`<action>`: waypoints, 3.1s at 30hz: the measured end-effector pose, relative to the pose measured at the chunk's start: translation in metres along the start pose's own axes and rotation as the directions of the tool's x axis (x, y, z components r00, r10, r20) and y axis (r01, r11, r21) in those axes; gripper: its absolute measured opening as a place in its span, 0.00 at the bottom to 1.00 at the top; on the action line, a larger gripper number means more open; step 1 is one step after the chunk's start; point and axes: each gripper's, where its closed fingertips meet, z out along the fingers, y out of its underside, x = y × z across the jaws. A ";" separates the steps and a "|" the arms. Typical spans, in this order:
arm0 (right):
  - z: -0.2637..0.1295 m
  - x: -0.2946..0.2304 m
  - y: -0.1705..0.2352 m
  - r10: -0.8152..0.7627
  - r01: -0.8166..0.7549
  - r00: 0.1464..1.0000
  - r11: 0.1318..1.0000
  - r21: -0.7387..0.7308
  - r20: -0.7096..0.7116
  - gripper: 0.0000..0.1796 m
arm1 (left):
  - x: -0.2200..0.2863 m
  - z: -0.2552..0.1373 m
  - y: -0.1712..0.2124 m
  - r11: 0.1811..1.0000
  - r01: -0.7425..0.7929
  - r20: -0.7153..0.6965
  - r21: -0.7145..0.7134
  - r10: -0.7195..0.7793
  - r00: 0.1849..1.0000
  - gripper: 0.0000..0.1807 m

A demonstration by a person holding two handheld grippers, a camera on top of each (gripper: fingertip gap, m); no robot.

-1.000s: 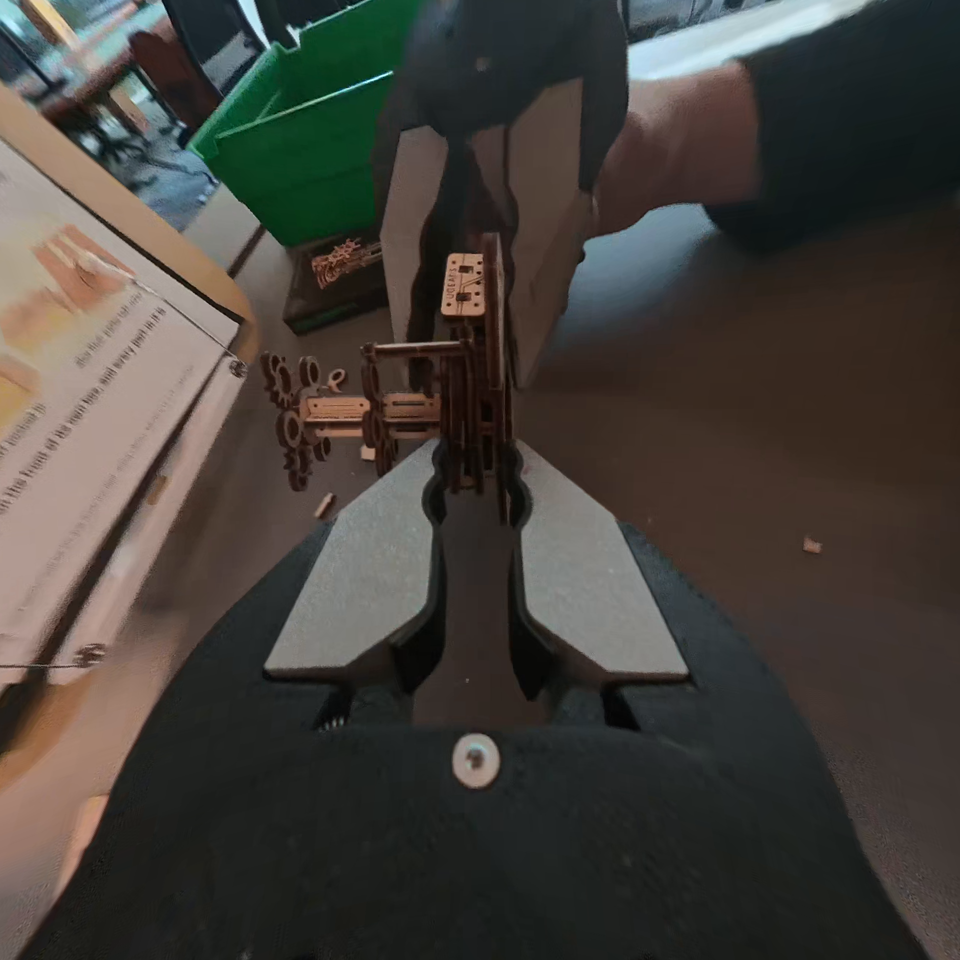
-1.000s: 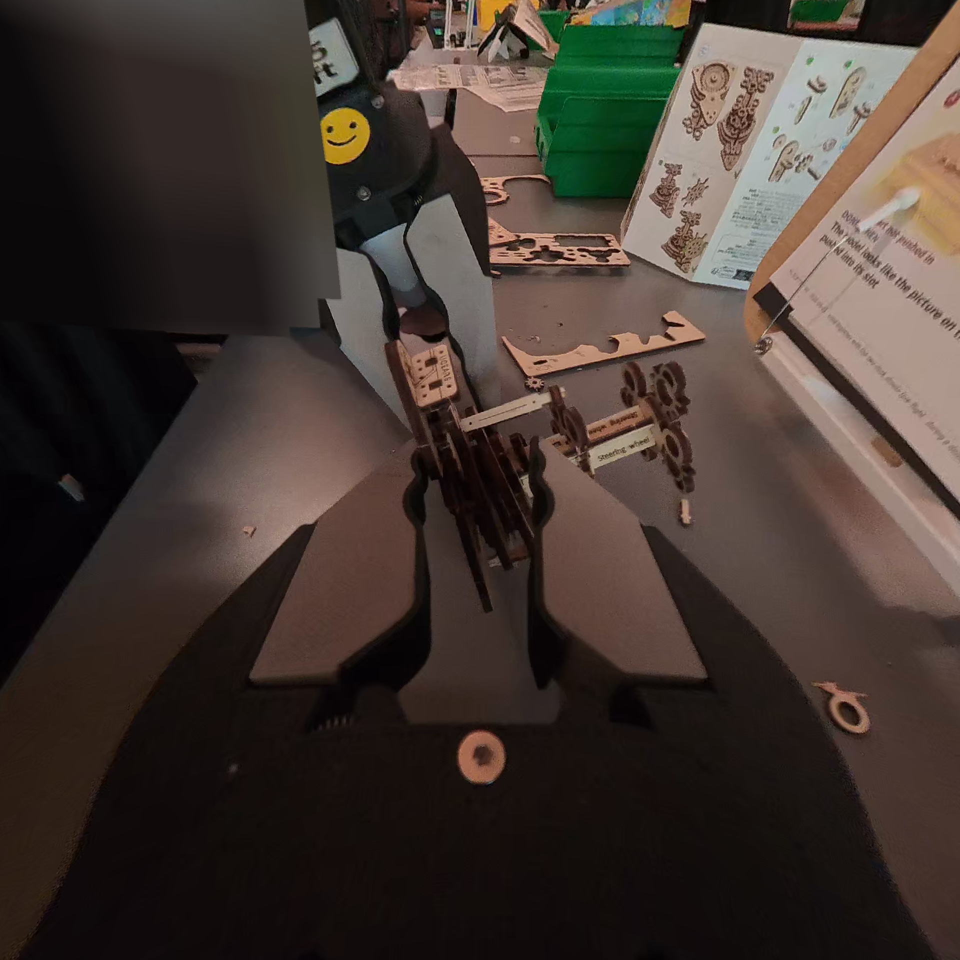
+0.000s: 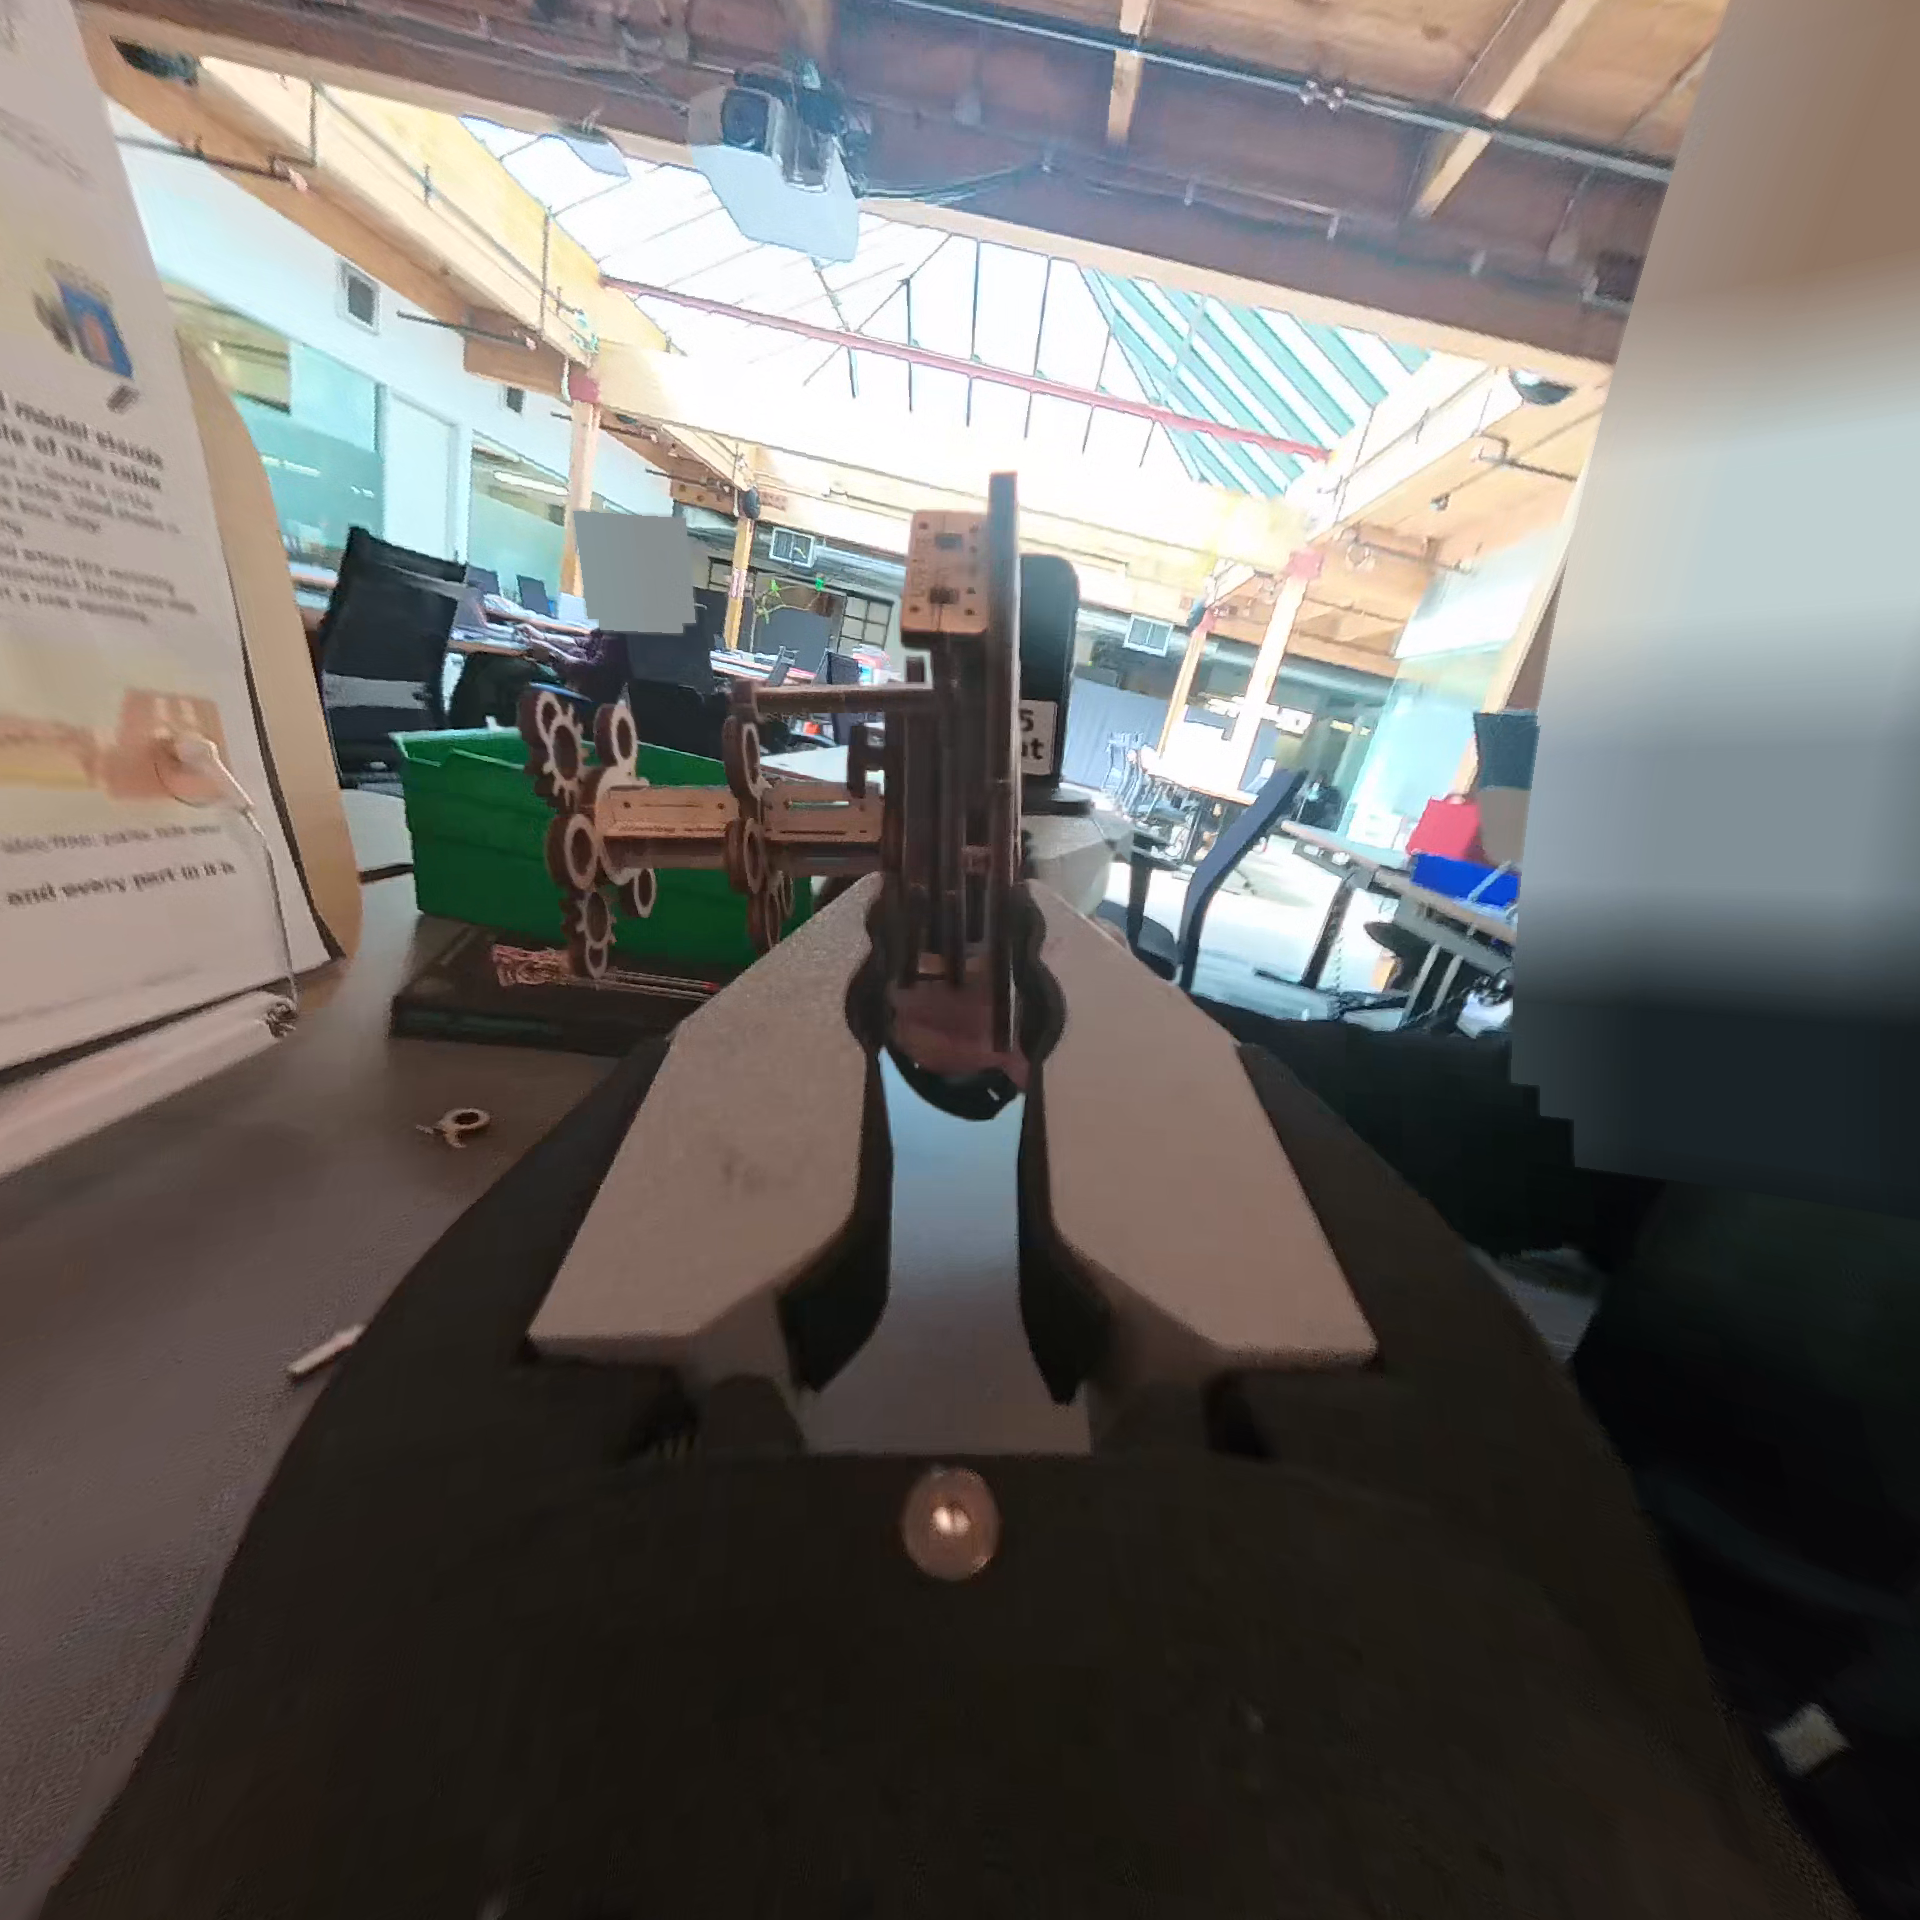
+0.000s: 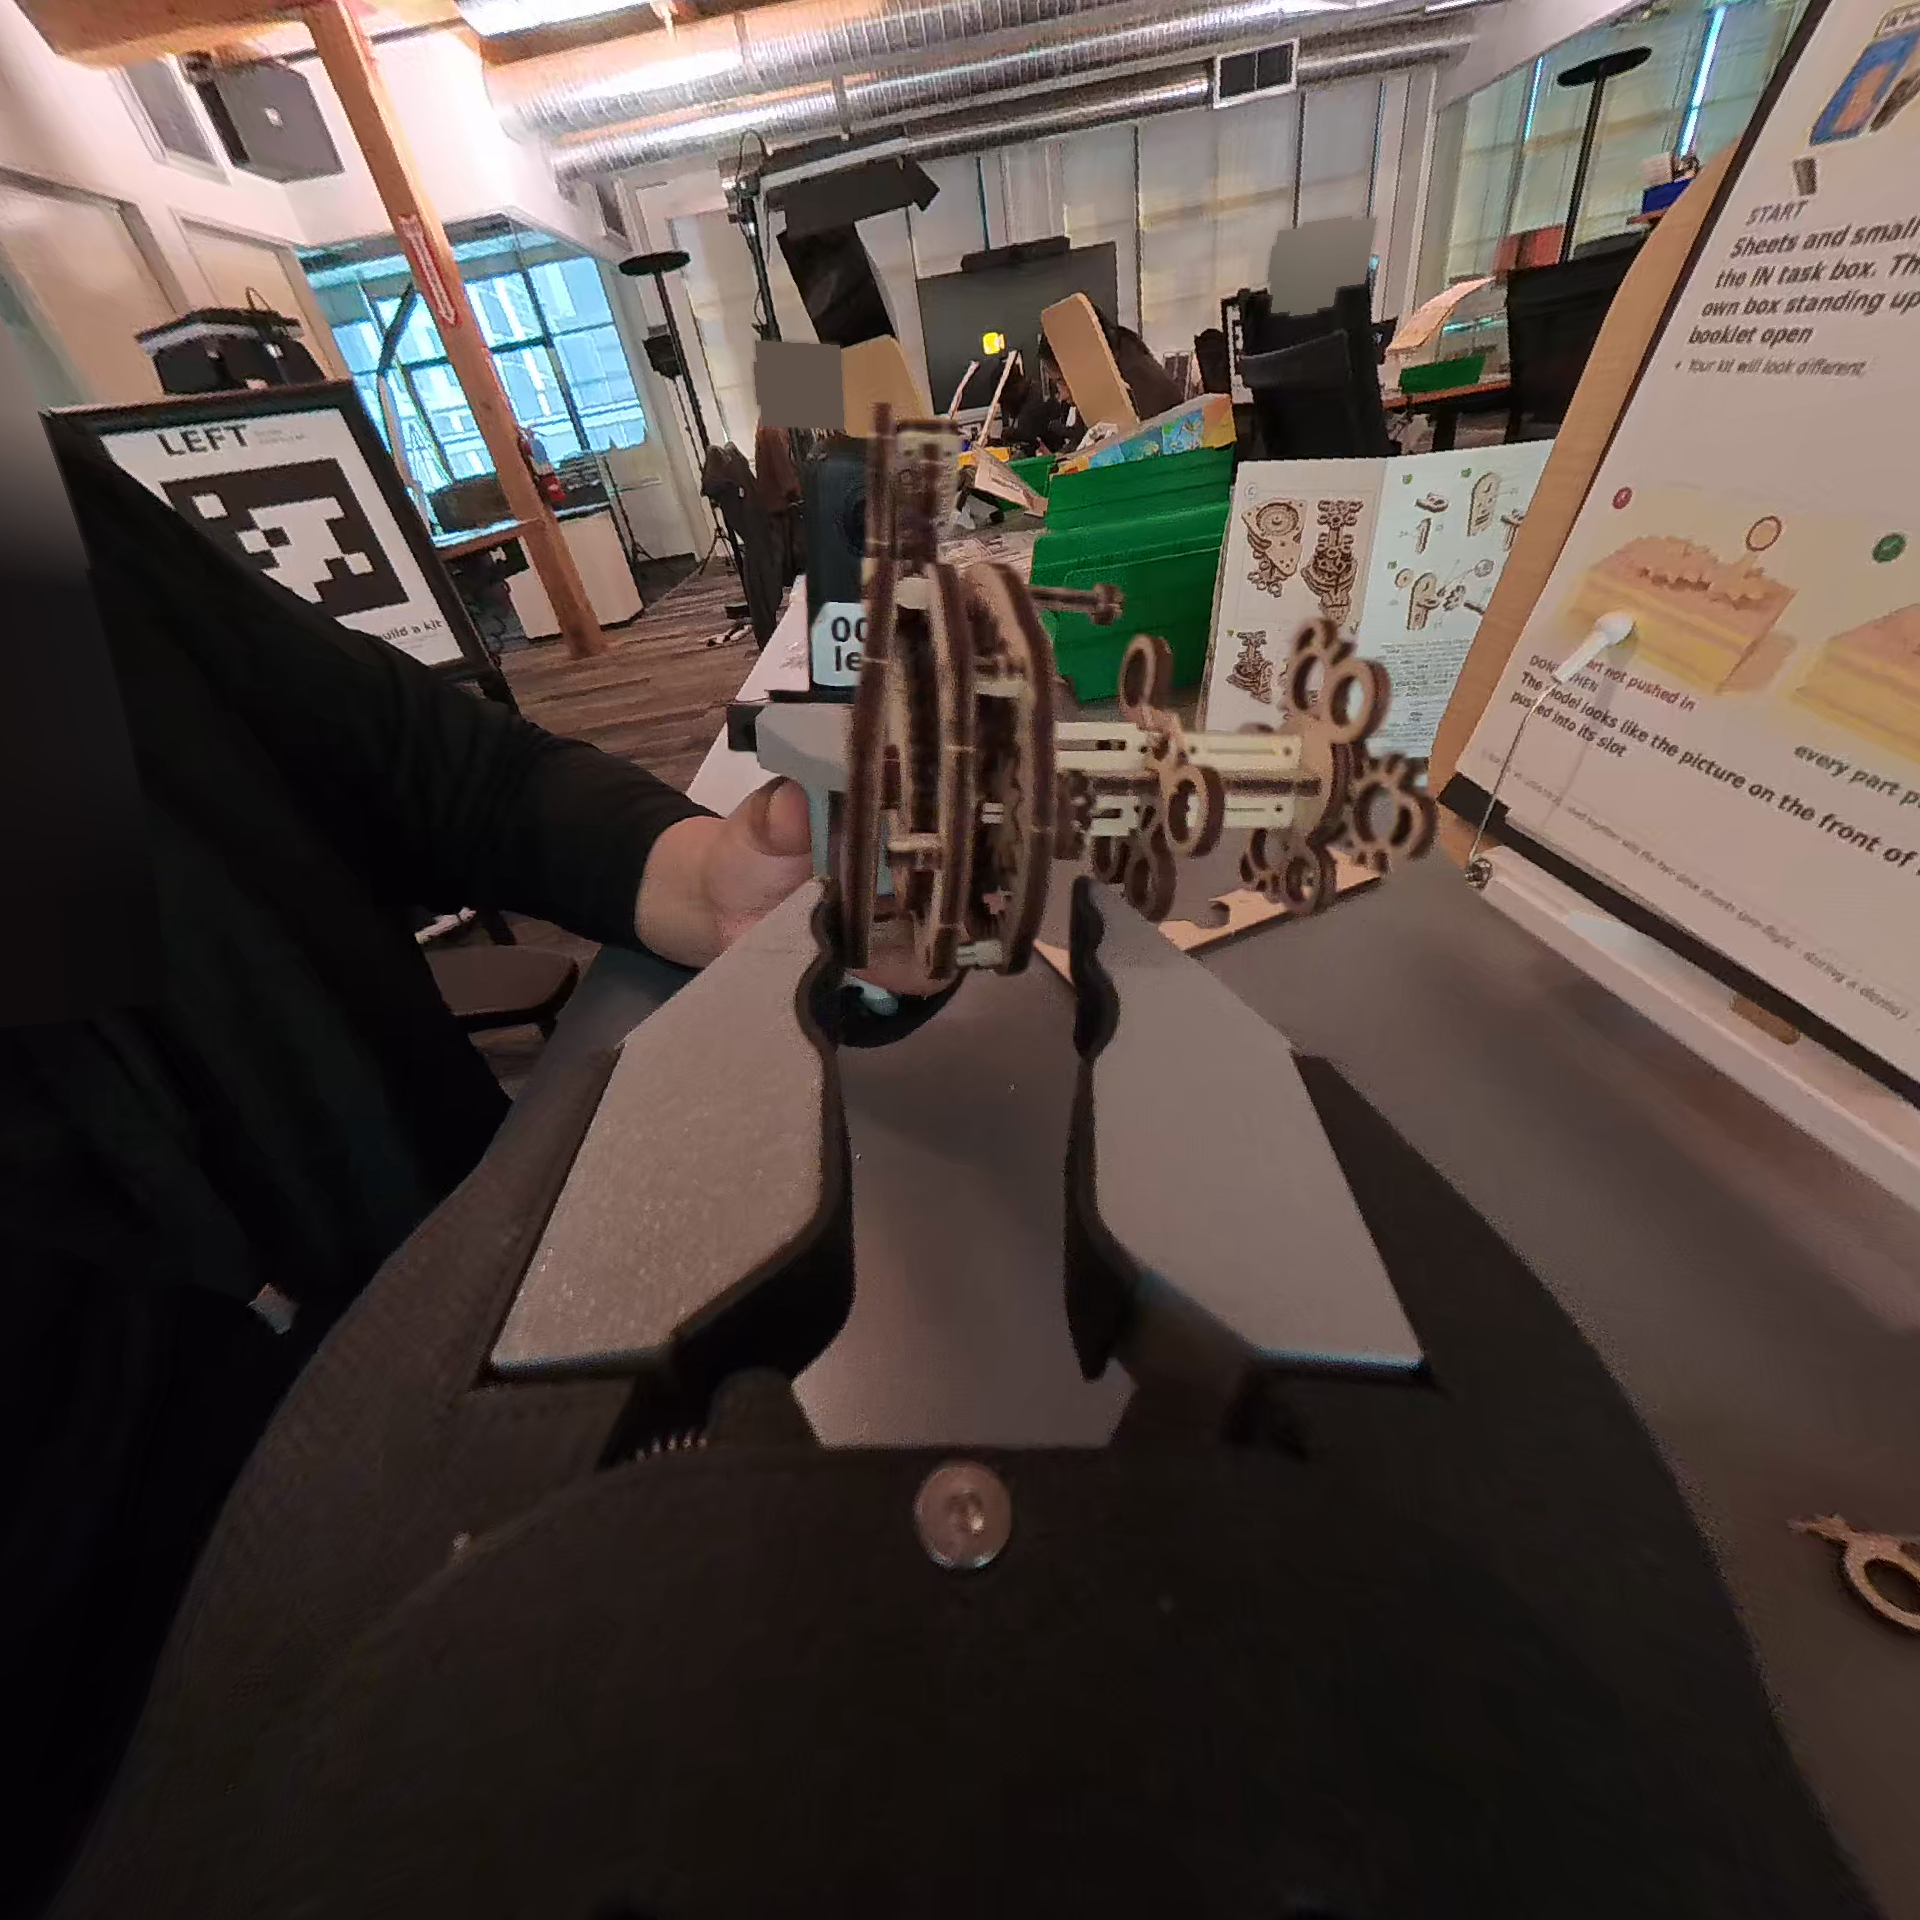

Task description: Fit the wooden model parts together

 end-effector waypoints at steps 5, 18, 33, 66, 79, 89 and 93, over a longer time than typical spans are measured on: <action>-0.003 0.007 0.007 0.169 -0.169 0.985 0.986 -0.016 0.031 0.17 | -0.015 0.003 0.005 0.970 0.242 0.032 0.010 -0.242 0.970 0.10; 0.003 0.021 0.014 0.460 -0.463 0.886 0.885 0.044 0.067 0.16 | -0.025 0.001 0.021 0.903 0.417 0.016 -0.103 -0.417 0.909 0.19; 0.016 0.016 0.017 0.492 -0.499 0.865 0.865 0.058 0.101 0.16 | -0.025 0.005 0.042 0.908 0.342 0.085 -0.243 -0.332 0.940 0.21; 0.013 -0.003 0.002 0.285 -0.289 0.954 0.957 0.029 0.097 0.13 | -0.004 0.006 0.023 0.930 0.311 -0.047 -0.195 -0.326 0.944 0.18; 0.006 0.003 0.003 0.351 -0.355 0.932 0.935 0.030 0.093 0.14 | -0.010 0.001 0.022 0.912 0.364 -0.101 -0.190 -0.387 0.917 0.19; 0.009 0.002 0.007 0.332 -0.338 0.936 0.941 0.030 0.114 0.15 | -0.010 -0.003 0.023 0.926 0.308 -0.088 -0.219 -0.333 0.939 0.17; 0.001 0.010 0.004 0.326 -0.332 0.941 0.942 0.055 0.097 0.26 | -0.012 -0.008 0.016 0.954 0.177 -0.069 -0.242 -0.199 0.978 0.18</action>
